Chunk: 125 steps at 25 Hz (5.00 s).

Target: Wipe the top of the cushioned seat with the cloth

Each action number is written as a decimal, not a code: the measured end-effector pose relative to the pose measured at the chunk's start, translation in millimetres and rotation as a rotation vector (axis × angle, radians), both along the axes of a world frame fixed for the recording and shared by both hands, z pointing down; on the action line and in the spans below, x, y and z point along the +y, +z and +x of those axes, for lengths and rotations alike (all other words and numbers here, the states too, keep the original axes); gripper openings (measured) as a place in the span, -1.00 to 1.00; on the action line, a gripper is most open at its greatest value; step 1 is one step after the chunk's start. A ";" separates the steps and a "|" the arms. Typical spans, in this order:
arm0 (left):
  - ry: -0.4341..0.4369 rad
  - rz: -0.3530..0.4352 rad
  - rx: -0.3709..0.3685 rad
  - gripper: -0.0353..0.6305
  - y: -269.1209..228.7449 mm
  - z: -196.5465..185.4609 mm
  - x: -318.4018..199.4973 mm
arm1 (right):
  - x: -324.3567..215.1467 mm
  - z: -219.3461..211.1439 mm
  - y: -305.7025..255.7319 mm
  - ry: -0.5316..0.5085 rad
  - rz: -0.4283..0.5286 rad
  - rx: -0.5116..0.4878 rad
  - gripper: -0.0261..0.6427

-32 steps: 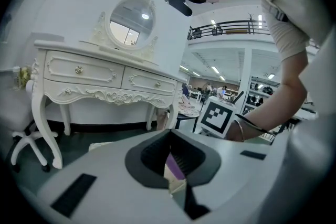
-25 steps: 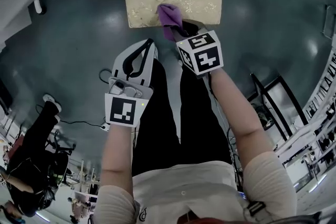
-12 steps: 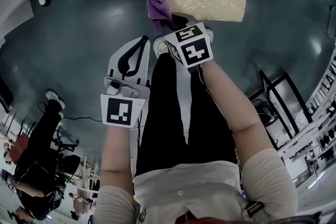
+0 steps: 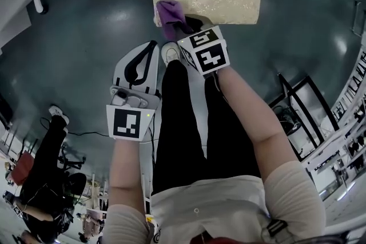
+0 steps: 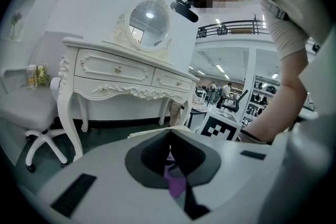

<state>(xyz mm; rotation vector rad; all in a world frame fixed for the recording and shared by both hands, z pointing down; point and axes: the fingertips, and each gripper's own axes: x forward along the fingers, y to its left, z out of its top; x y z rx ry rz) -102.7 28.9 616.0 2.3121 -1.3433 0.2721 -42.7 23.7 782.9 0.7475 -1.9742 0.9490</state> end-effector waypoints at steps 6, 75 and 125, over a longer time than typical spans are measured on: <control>-0.022 -0.009 0.038 -0.85 -0.1 34.4 -0.7 | -9.8 35.0 -1.7 -0.018 0.012 0.031 -0.67; 0.098 0.231 -0.018 -0.85 -259.4 133.9 -61.2 | -83.7 194.4 -351.8 0.208 0.492 -0.110 -0.67; -0.005 0.589 -0.200 -0.85 -560.2 87.2 -42.1 | -72.5 188.1 -701.1 0.162 1.149 -0.373 -0.70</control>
